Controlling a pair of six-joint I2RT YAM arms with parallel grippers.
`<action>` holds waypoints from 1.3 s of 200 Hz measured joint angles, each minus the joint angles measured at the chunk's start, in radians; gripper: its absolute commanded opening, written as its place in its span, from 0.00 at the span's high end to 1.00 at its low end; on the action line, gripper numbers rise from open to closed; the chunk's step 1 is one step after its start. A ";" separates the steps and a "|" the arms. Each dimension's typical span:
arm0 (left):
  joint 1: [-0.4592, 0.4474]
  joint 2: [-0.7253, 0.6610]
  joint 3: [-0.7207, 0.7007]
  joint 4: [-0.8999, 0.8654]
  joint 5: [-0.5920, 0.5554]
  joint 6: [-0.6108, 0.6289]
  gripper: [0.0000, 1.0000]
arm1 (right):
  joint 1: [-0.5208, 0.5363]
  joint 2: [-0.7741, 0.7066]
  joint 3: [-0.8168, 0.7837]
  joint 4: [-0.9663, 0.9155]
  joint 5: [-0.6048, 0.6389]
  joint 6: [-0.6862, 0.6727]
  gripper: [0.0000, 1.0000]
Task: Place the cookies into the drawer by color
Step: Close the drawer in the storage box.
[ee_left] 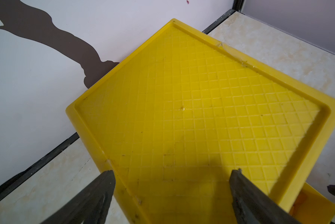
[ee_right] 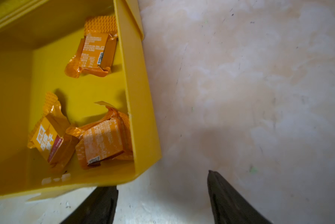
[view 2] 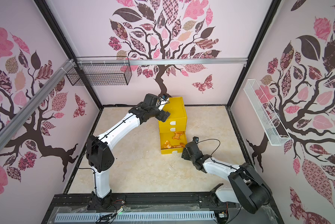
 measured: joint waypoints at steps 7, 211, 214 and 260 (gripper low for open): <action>0.000 0.000 0.000 0.000 0.002 0.000 0.03 | -0.002 0.023 0.016 0.016 -0.009 0.000 0.24; 0.011 0.002 0.000 0.002 0.021 0.008 0.03 | -0.018 0.544 0.160 0.766 0.020 0.196 0.39; 0.011 0.002 0.000 0.002 0.021 0.008 0.03 | -0.018 0.549 0.160 0.777 0.021 0.199 0.39; 0.014 0.002 0.000 0.005 0.020 0.008 0.03 | -0.018 0.582 0.159 0.848 0.027 0.214 0.38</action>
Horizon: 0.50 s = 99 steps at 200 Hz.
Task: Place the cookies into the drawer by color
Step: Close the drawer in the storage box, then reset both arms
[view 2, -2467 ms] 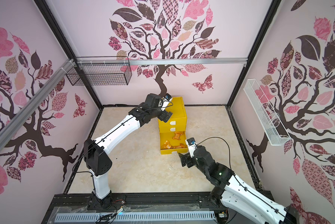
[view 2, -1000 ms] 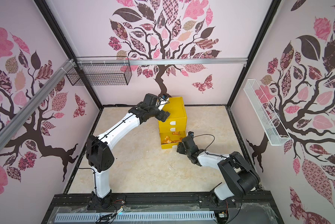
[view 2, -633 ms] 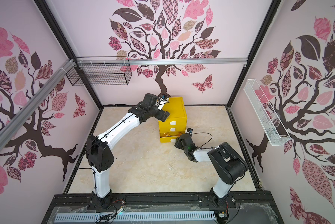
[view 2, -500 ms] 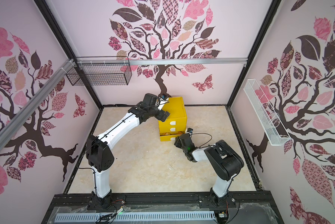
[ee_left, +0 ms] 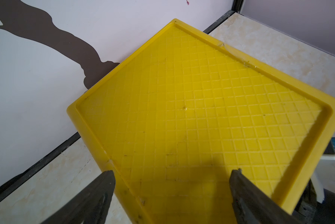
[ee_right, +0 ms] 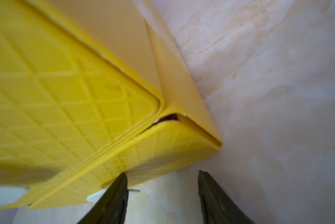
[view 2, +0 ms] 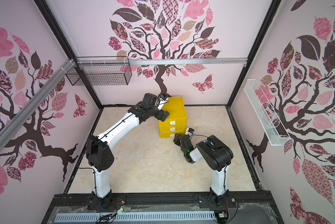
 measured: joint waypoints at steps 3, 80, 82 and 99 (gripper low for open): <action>0.000 0.000 0.000 0.000 0.000 0.000 0.03 | 0.000 0.000 0.000 0.002 0.000 0.000 0.38; 0.004 -0.057 -0.055 -0.018 -0.002 -0.019 0.02 | 0.008 -0.143 -0.122 -0.028 0.005 0.007 0.37; 0.004 -0.061 -0.060 -0.020 -0.003 -0.019 0.02 | 0.008 -0.154 -0.126 -0.034 0.005 0.007 0.36; 0.006 -0.109 -0.095 -0.037 -0.012 -0.021 0.02 | 0.013 -0.244 -0.151 -0.091 0.009 0.005 0.34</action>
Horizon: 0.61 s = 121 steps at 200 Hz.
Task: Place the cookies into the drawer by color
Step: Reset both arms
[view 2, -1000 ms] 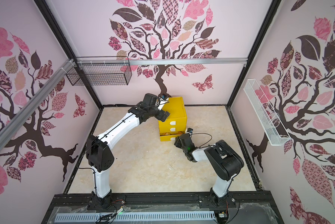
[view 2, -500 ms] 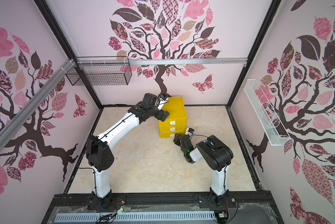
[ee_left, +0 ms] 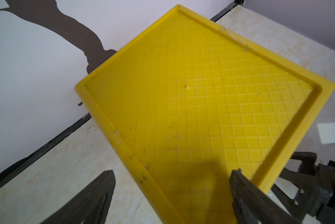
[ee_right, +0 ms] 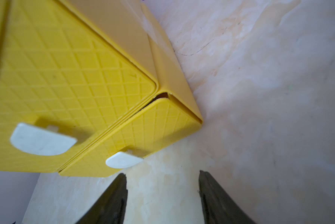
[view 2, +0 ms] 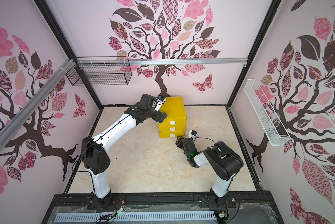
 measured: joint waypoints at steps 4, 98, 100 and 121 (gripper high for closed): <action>0.001 -0.013 -0.008 -0.002 -0.002 -0.001 0.03 | 0.000 -0.022 -0.005 -0.014 0.000 -0.002 0.34; 0.208 -0.418 -0.327 0.094 0.011 -0.060 0.02 | 0.000 -0.435 0.007 -0.509 0.059 -0.229 0.09; 0.216 -0.425 -0.336 0.096 0.012 -0.061 0.02 | -0.001 -0.440 0.009 -0.515 0.060 -0.234 0.08; 0.288 -0.468 -0.428 0.118 0.023 -0.074 0.02 | -0.016 -0.494 0.038 -0.581 0.072 -0.307 0.05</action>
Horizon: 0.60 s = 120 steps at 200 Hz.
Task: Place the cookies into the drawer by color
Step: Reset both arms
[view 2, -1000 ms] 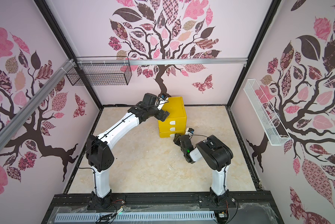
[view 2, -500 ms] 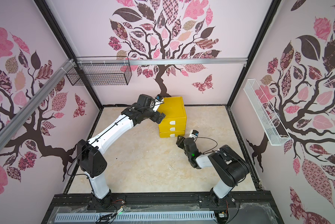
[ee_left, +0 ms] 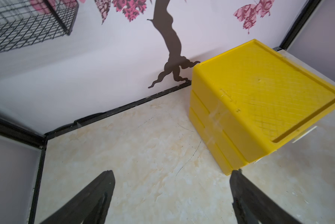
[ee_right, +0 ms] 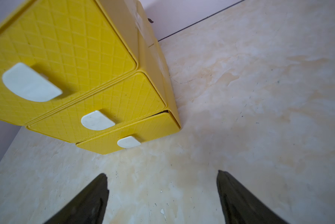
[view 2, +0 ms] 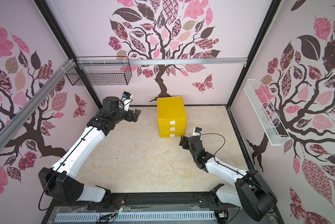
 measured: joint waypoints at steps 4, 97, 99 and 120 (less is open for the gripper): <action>0.013 -0.006 -0.020 0.005 0.003 -0.003 0.02 | -0.005 -0.009 0.006 -0.008 0.003 -0.019 0.04; 0.285 -0.059 -0.467 0.267 0.107 -0.066 0.02 | -0.242 -0.068 0.010 0.035 -0.041 -0.344 0.01; 0.285 -0.059 -0.476 0.279 0.105 -0.068 0.02 | -0.249 -0.068 0.007 0.042 -0.043 -0.352 0.01; 0.286 -0.054 -0.566 0.396 0.094 -0.082 0.02 | -0.306 -0.067 -0.032 0.093 -0.068 -0.407 0.01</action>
